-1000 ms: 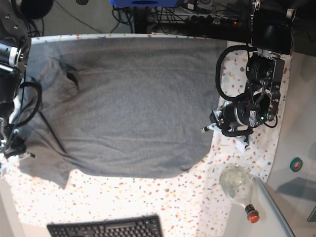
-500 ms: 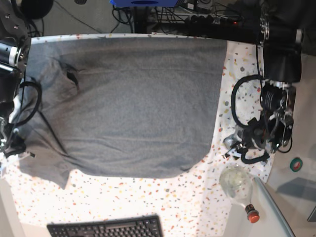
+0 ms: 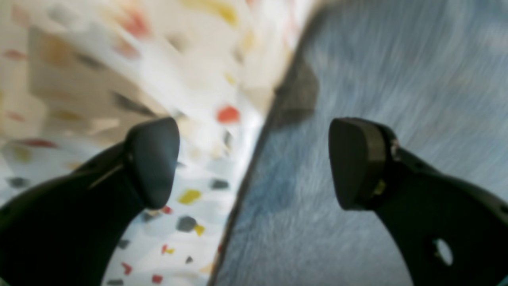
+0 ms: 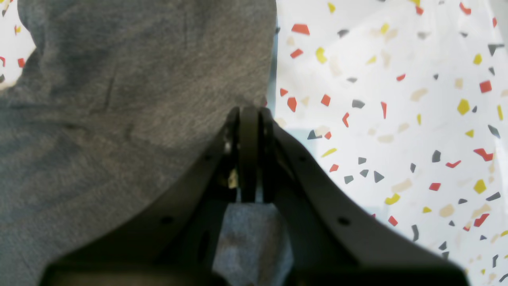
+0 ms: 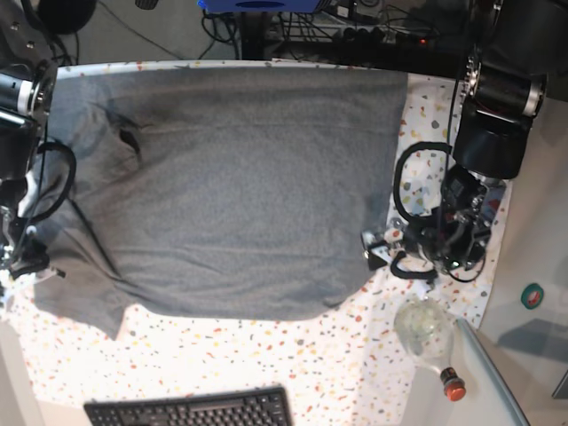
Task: Layout the t-shirt on the table in an organized manner, then fold the t-shirt properly
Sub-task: 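Grasp the shirt hem edge with the left gripper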
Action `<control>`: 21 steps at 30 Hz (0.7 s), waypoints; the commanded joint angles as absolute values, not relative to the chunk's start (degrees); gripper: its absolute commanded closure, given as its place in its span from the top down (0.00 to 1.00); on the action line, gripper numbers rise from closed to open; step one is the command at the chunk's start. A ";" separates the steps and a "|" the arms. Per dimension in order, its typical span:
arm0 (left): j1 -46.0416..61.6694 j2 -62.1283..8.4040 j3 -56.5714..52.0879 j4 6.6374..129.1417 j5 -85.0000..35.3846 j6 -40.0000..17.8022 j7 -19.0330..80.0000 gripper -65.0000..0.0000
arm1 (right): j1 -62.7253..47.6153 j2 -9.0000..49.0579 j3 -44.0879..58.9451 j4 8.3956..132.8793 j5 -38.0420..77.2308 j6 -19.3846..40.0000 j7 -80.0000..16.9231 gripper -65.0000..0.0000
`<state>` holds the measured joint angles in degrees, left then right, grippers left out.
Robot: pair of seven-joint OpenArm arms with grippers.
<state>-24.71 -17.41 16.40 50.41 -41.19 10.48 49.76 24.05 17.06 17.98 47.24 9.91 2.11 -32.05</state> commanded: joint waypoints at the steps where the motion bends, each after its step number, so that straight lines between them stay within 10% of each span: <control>1: -26.33 -17.54 17.01 51.12 -42.51 10.07 49.54 0.85 | 25.80 18.24 18.07 48.22 9.80 2.07 -30.90 0.00; 12: -24.75 -15.52 18.07 51.21 -42.68 10.07 49.71 0.79 | 25.45 18.33 18.42 48.22 9.80 2.07 -30.90 0.00; 21: -24.75 -15.60 18.07 51.38 -42.33 10.07 49.89 0.00 | 24.48 18.42 18.42 48.22 9.80 2.07 -30.81 0.00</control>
<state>-23.68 -15.31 18.15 50.74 -42.26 10.39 49.25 22.94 17.26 18.15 47.24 9.87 2.11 -31.92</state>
